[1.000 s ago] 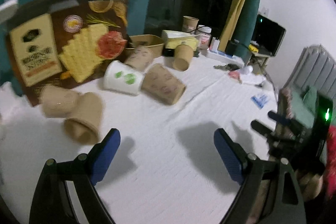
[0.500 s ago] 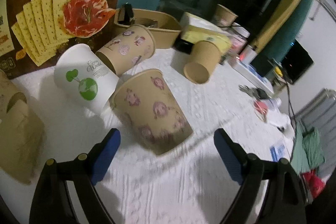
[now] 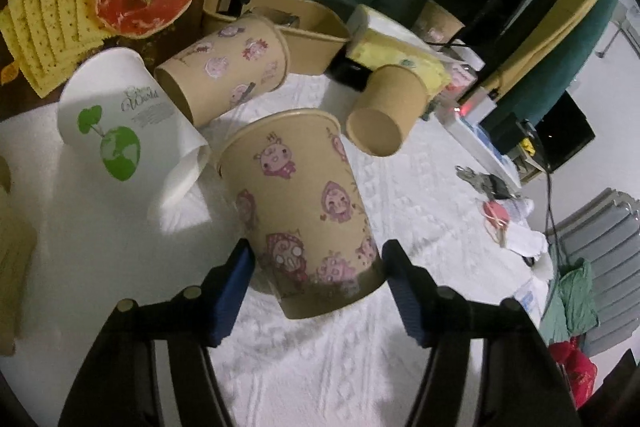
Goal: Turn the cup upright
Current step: 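Grasp the pink-printed cup with the left gripper and lift it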
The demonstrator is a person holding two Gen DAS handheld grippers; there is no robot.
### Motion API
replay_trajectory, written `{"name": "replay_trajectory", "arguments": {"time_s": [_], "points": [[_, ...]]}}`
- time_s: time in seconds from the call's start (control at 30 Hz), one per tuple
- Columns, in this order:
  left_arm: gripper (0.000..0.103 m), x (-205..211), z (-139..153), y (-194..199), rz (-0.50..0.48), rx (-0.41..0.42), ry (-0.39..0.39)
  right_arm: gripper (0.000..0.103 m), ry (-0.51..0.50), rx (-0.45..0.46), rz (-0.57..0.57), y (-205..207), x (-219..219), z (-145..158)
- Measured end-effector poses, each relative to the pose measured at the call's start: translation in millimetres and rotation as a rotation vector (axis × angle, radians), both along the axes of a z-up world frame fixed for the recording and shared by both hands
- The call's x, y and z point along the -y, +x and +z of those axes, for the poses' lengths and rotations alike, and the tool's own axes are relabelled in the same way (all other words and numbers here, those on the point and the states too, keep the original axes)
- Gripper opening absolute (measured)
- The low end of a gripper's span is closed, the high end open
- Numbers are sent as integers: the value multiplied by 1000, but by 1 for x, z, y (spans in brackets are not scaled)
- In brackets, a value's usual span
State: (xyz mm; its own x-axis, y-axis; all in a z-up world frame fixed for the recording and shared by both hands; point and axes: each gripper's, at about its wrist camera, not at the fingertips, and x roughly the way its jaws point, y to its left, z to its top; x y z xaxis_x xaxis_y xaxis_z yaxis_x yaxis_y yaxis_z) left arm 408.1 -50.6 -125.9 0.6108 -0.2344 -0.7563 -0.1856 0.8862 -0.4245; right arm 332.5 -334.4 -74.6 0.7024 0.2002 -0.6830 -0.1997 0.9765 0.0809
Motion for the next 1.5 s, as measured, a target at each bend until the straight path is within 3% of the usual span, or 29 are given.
{"name": "replay_trajectory", "arguments": {"time_s": [0.17,0.3,0.47,0.57,0.73,1.0,1.27,1.4,1.5], "points": [[66,1,32,-44,-30,57,-3,79,20,38,-5,-29,1,23],[66,-2,52,-105,-67,77,14,79,36,53,10,-62,-4,35],[66,-5,42,-175,-110,26,14,79,51,24,45,-105,-18,32],[66,-13,27,-219,-98,-23,-25,79,46,-3,68,-126,-27,23],[66,-24,17,-259,-59,-35,-29,79,37,-49,85,-150,-35,8],[66,-32,-8,-269,-27,-91,-45,79,24,-57,85,-164,-41,7],[68,-31,-8,-269,-44,-94,-70,79,9,-55,77,-164,-40,12],[80,-33,-6,-274,-50,-74,-108,79,-1,-52,82,-164,-42,14],[82,-37,1,-280,-56,-44,-145,79,-15,-54,94,-163,-45,15]]}}
